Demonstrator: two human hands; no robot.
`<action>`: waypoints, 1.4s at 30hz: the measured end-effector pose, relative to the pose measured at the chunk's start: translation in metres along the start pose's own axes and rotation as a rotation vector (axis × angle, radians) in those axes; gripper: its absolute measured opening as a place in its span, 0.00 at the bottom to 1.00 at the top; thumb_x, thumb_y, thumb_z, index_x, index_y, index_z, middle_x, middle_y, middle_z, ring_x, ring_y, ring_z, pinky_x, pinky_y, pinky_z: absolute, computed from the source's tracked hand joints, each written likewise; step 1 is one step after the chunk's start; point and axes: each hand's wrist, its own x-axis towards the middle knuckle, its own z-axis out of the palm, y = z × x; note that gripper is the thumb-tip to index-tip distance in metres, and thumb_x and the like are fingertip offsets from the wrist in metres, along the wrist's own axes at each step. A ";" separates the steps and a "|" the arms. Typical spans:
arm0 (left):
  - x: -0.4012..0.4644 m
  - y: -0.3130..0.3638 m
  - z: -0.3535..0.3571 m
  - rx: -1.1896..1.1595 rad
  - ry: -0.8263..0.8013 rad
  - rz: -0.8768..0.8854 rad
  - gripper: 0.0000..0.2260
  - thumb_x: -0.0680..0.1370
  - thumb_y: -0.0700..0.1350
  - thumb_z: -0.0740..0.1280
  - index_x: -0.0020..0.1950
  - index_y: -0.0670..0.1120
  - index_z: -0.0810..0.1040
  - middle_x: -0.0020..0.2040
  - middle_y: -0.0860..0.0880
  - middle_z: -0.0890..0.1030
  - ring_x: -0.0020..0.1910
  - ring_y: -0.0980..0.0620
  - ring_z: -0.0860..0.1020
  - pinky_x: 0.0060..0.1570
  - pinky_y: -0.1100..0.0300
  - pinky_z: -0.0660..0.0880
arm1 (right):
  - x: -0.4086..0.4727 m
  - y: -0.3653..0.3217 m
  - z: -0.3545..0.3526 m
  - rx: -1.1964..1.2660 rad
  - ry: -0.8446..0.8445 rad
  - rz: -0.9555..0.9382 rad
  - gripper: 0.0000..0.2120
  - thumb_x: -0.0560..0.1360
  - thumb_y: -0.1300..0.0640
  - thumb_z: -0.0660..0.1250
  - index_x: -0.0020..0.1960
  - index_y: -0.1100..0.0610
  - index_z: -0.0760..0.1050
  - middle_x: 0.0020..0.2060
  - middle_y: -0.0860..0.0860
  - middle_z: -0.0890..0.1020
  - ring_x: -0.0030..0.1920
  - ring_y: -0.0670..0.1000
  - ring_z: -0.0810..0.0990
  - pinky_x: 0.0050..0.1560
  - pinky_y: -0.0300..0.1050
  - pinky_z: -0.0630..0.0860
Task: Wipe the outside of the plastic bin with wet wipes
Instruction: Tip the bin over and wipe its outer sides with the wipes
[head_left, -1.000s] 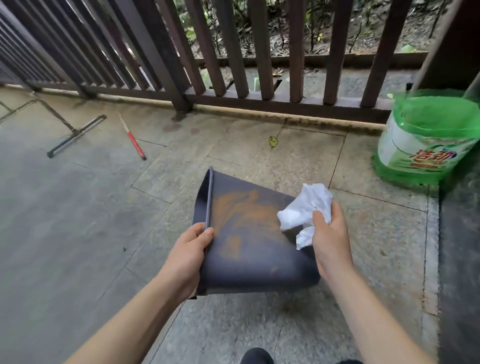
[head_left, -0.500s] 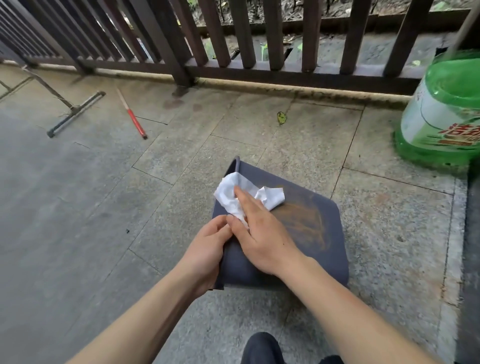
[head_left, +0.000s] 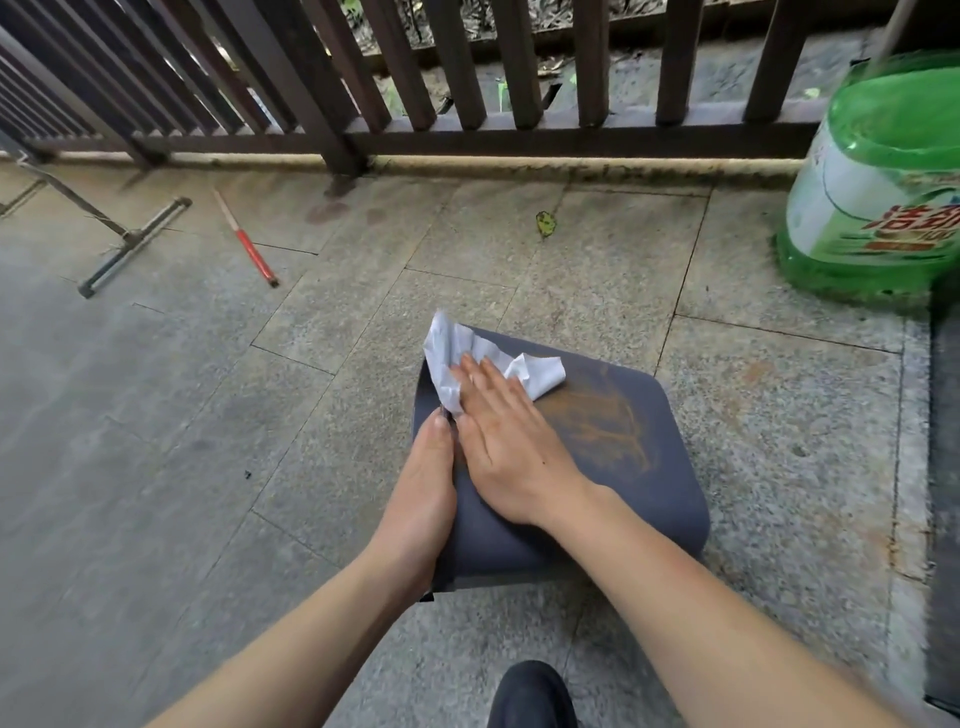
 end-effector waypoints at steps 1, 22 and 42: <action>0.001 -0.001 0.001 0.024 0.004 0.009 0.18 0.85 0.54 0.51 0.72 0.55 0.71 0.69 0.63 0.74 0.68 0.69 0.69 0.72 0.61 0.63 | 0.003 0.005 -0.001 -0.015 -0.003 0.004 0.26 0.85 0.53 0.48 0.82 0.55 0.48 0.83 0.50 0.49 0.82 0.48 0.42 0.81 0.51 0.41; -0.006 0.020 0.023 0.110 -0.069 0.036 0.12 0.85 0.53 0.52 0.53 0.70 0.70 0.46 0.87 0.70 0.49 0.88 0.66 0.41 0.88 0.60 | -0.091 0.106 -0.001 0.207 0.179 0.449 0.23 0.87 0.53 0.47 0.76 0.45 0.40 0.81 0.43 0.43 0.78 0.41 0.34 0.80 0.50 0.35; -0.007 0.016 0.017 0.377 -0.191 0.302 0.27 0.83 0.58 0.53 0.76 0.66 0.41 0.72 0.79 0.43 0.73 0.76 0.44 0.65 0.82 0.45 | -0.044 0.090 -0.010 0.088 0.179 0.266 0.27 0.84 0.45 0.40 0.82 0.45 0.47 0.82 0.45 0.47 0.80 0.40 0.39 0.81 0.50 0.38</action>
